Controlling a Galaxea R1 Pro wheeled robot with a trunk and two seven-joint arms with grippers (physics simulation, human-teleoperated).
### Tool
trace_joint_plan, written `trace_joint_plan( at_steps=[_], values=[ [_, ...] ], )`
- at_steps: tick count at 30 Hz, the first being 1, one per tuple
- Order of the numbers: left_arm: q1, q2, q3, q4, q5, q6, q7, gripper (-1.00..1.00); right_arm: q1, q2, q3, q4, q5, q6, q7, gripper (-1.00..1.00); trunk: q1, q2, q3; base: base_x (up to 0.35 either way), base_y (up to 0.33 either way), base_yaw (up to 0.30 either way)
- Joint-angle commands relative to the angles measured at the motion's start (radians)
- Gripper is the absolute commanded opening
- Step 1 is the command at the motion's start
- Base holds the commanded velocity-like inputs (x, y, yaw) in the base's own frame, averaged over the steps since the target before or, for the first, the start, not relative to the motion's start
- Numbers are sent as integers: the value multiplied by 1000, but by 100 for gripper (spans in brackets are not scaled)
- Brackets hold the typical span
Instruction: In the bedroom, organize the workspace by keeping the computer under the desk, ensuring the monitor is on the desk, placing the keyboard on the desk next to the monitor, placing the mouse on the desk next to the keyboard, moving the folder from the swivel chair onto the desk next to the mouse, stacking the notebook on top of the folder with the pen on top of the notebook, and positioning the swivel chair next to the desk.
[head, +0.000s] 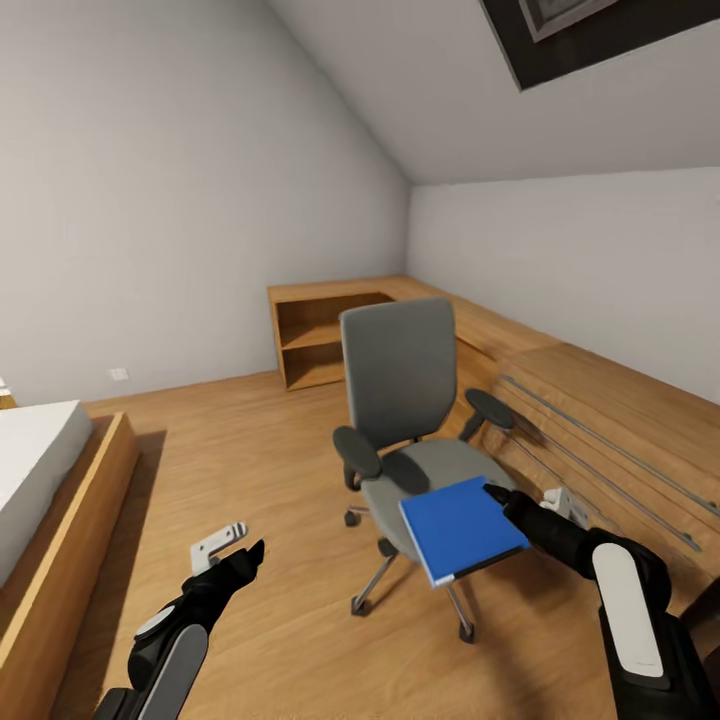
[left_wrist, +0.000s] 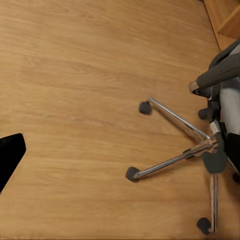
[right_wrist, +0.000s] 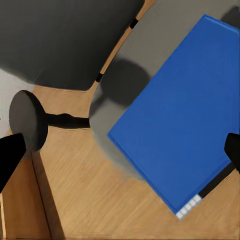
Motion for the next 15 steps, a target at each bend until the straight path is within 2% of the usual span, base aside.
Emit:
trace_joint_plan(
  at_steps=[1, 5, 12, 15],
  values=[
    [-1, 1, -5, 1, 9, 1, 10, 100, 0, 3, -1, -1, -11, 4, -9, 100, 0, -1, -1, -180, 148, -29],
    [-1, 1, -11, 5, 9, 1, 10, 100, 0, 7, -1, 2, -12, 3, -9, 100, 0, -1, -1, -89, 65, -157],
    [-1, 1, -12, 5, 9, -2, 11, 100, 1, 8, -1, 11, -14, 4, -9, 100, 0, -1, -1, -18, 13, -266],
    [-1, 1, -11, 4, 9, -3, 17, 100, 1, 7, -2, 30, -36, 4, -8, 100, 11, -22, -10, -4, 3, -291]
  ],
)
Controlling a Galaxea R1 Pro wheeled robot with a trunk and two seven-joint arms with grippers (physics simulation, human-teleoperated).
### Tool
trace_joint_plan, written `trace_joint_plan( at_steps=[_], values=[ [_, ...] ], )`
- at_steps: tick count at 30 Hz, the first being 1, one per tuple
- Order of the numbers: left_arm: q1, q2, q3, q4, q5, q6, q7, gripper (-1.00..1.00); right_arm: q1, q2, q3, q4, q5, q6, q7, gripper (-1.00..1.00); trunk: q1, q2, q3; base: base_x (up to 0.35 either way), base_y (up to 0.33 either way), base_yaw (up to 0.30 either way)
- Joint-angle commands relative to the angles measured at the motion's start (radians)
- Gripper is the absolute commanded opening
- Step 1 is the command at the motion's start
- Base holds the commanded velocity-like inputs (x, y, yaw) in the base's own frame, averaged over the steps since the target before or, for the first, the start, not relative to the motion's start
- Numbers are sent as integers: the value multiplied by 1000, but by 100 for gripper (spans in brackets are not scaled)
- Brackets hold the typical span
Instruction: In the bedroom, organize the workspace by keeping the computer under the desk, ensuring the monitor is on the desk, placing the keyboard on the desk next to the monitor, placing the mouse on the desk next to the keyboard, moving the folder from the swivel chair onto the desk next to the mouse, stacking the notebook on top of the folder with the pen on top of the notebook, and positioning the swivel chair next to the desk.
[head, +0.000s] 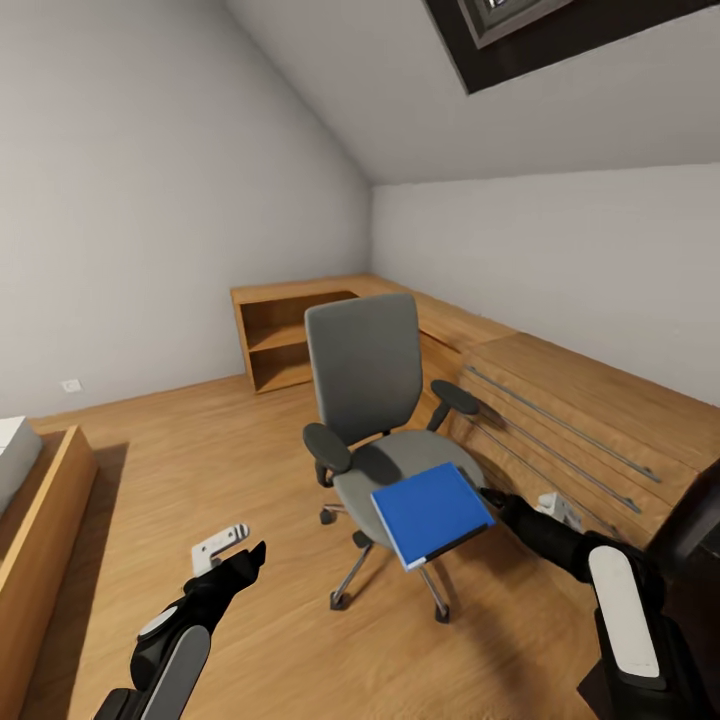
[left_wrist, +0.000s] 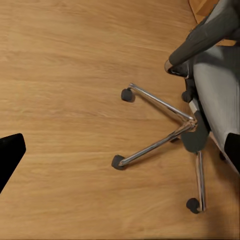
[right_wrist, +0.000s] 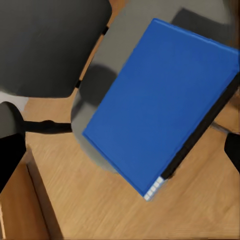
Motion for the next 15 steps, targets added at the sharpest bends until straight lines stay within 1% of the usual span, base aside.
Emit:
trace_joint_plan(
  at_steps=[1, 2, 3, 4, 6, 7, 8, 9, 10, 11, 15],
  values=[
    [-1, 1, -2, -2, 10, 1, 11, 100, -1, 0, -2, 5, -22, 4, -9, 100, 4, -8, -4, -2, 1, -294],
    [-1, 0, -2, -2, 10, 0, 12, 100, -1, -2, -2, 17, -51, 4, -9, 100, 8, -15, -7, -1, 1, -295],
    [-1, 0, -1, -2, 10, 0, 13, 100, -1, -3, -2, 25, -68, 4, -9, 100, 12, -22, -10, -1, 1, -296],
    [-1, 0, -1, -2, 10, 0, 13, 100, -1, -4, -2, 44, -103, 4, -9, 100, 15, -29, -14, -1, 0, -297],
    [-1, 0, -1, -2, 10, 0, 14, 100, -1, -5, -1, 69, -137, 4, -9, 100, 23, -43, -20, 0, 0, -297],
    [-1, 0, -1, -2, 11, 0, 14, 100, -1, -6, -1, 99, -170, 4, -8, 100, 27, -50, -23, 0, 0, -298],
    [-1, 0, 0, -2, 11, 0, 14, 100, -1, -6, -1, 115, -185, 4, -8, 100, 31, -57, -26, 0, 0, -298],
    [-1, 0, 0, -2, 11, 0, 14, 100, -1, -7, -1, 147, -214, 4, -8, 100, 35, -64, -29, 0, 0, -299],
    [-1, 0, 0, -2, 11, 0, 15, 100, -1, -8, -1, 162, -227, 4, -7, 100, 38, -71, -32, 0, 0, -299],
    [-1, 0, 0, -2, 11, 0, 15, 100, -1, -10, -1, 190, -250, 4, -6, 100, 42, -78, -36, 0, 0, -299],
    [-1, 0, 0, -2, 11, 0, 15, 100, -1, -22, -2, 244, -290, 4, 12, 100, 58, -106, -48, 0, 0, -299]
  ],
)
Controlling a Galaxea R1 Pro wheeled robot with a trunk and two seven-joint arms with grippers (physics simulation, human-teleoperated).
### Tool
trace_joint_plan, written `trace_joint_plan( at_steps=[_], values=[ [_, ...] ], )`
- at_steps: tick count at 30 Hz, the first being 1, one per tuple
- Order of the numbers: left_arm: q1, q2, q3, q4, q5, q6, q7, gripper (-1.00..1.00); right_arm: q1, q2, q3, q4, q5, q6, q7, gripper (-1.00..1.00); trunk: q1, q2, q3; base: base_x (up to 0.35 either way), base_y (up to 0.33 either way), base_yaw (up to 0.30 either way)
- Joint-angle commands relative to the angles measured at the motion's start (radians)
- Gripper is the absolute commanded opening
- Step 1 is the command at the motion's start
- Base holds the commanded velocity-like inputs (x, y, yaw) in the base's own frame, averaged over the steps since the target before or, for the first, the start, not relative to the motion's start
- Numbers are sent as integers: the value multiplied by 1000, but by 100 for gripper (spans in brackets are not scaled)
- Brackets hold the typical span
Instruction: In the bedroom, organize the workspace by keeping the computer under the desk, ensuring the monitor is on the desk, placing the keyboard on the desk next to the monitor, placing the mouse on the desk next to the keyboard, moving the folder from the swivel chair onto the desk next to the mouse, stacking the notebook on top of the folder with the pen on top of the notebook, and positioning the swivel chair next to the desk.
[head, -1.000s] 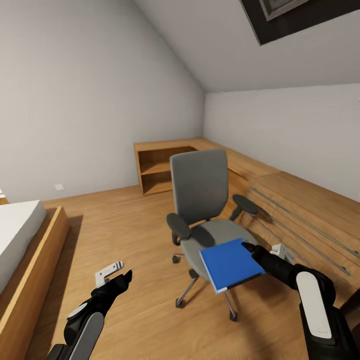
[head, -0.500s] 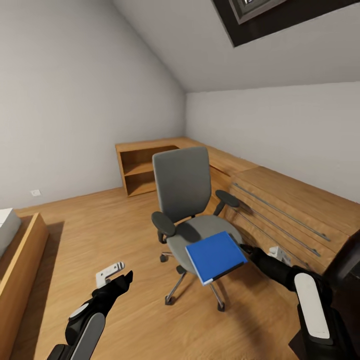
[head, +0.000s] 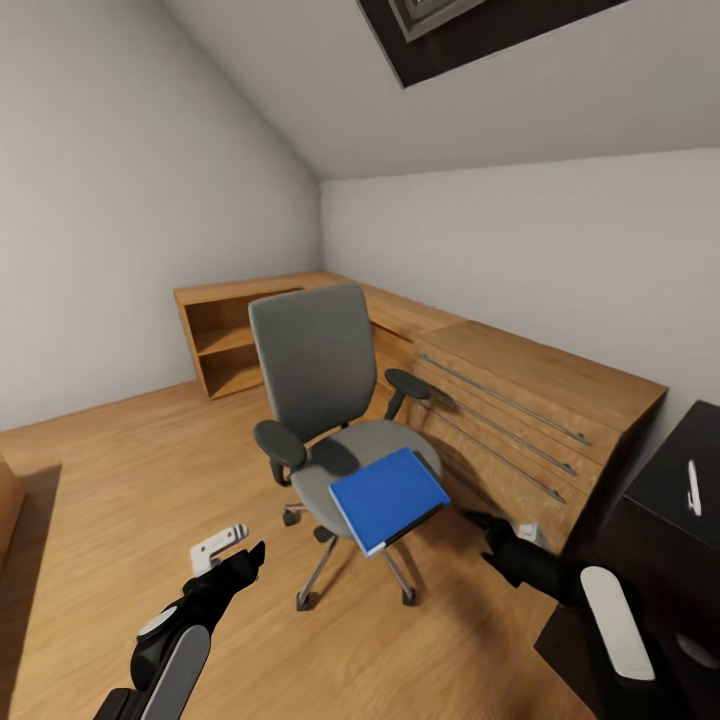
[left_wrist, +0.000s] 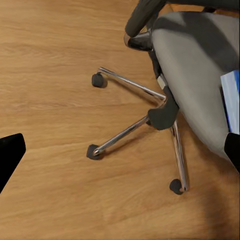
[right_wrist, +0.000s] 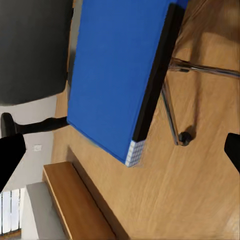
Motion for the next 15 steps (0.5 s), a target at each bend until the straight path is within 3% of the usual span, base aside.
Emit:
trace_joint_plan(
  at_steps=[1, 4, 5, 8, 11, 15],
  values=[
    [-1, 1, -2, -2, 9, 1, 10, 100, -1, -7, -1, 16, -22, 3, 10, 100, 4, -8, -4, 0, 0, -299],
    [-1, 1, -2, -2, 10, 1, 10, 100, -1, -21, -1, 47, -35, 3, 71, 100, 15, -29, -14, 0, 0, -299],
    [-1, 1, -3, -2, 10, 1, 11, 100, -1, -34, 2, 75, -38, 2, 151, 100, 19, -36, -17, 0, 0, -299],
    [-1, 1, -2, -2, 9, 1, 11, 100, -1, -42, 6, 130, -36, -3, 251, 100, 31, -57, -26, 0, 0, -299],
    [-1, 1, -3, -2, 9, 1, 11, 100, -1, -41, 9, 133, -32, -12, 266, 100, 42, -78, -36, 0, 0, -198],
    [-1, 1, -3, -2, 9, 1, 11, 100, -1, -37, 9, 126, -30, -16, 268, 100, 57, -106, -48, 0, 0, -39]
  ],
)
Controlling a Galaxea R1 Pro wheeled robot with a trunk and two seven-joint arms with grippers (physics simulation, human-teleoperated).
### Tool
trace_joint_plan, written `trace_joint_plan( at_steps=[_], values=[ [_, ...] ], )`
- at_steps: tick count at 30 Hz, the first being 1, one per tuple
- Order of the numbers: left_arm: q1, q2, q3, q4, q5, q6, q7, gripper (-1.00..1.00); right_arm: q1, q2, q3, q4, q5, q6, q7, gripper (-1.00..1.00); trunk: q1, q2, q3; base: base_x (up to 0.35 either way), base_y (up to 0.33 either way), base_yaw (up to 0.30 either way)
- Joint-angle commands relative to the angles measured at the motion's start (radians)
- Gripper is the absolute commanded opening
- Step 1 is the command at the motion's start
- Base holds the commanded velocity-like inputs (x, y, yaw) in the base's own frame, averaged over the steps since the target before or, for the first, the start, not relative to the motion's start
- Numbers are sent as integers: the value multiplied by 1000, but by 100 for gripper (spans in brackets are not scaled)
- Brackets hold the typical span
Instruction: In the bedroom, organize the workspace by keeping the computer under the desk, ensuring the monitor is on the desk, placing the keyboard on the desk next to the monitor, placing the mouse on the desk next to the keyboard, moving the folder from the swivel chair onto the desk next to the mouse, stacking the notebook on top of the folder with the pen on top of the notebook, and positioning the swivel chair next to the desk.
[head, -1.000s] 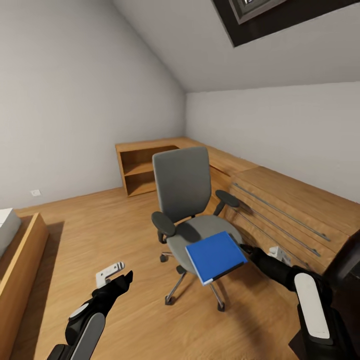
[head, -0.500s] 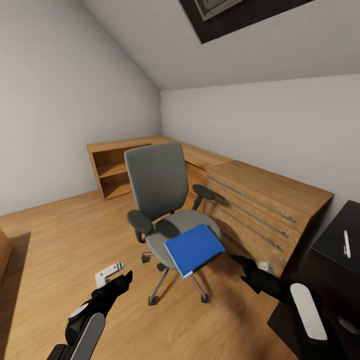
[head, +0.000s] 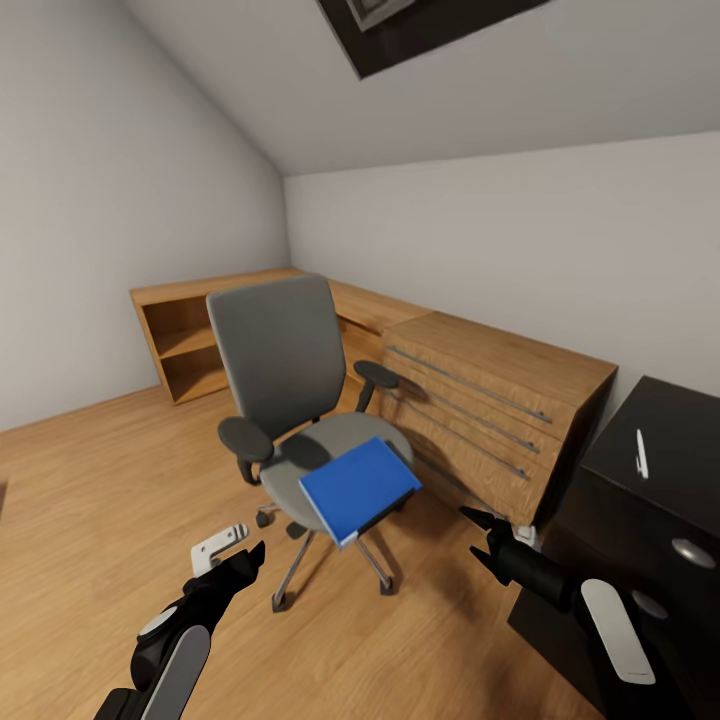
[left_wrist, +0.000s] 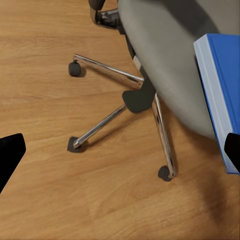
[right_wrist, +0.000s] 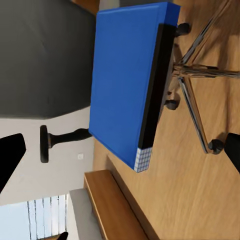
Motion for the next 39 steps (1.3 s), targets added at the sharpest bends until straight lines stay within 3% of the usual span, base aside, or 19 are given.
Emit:
trace_joint_plan(
  at_steps=[1, 7, 12, 25, 30, 32, 34, 35, 39],
  values=[
    [-1, 1, -2, -1, 9, 1, 10, 100, -1, 1, -2, 0, 9, 5, 9, 100, 4, -8, -4, 0, 0, -12],
    [-1, 0, -6, -1, 6, 1, 10, 100, -1, 2, 21, 7, 10, 4, 8, 100, 27, -50, -23, 0, 0, -5],
    [-1, 1, -53, -1, 1, 0, 11, 100, -1, 2, 131, 11, 21, -51, 7, 100, 46, -85, -39, 0, 0, 0],
    [-1, 1, -59, -1, 0, -1, 12, 100, -1, 8, 165, 10, 22, -130, 6, 100, 96, -176, -79, 0, 0, 0],
    [-1, 1, -59, -1, 1, -1, 12, 100, -1, 7, 240, 11, 31, -185, 9, 100, 115, -211, -95, 0, 0, 0],
    [-1, 1, -59, -1, 1, -1, 12, 100, -1, 6, 269, 19, 30, -198, 42, 100, 123, -225, -101, 0, 0, 0],
    [-1, 1, -60, -1, 1, -1, 12, 100, -1, 5, 275, 51, 29, -200, 129, 100, 130, -239, -108, 0, 0, 0],
    [-1, 1, -60, -1, 1, -1, 12, 100, -1, 0, 278, 127, 31, -201, 306, 100, 134, -246, -111, 0, 0, 0],
    [-1, 1, -60, -1, 1, -1, 12, 100, -2, -3, 279, 170, 37, -204, 397, 100, 149, -274, -123, 0, 0, 0]
  ],
)
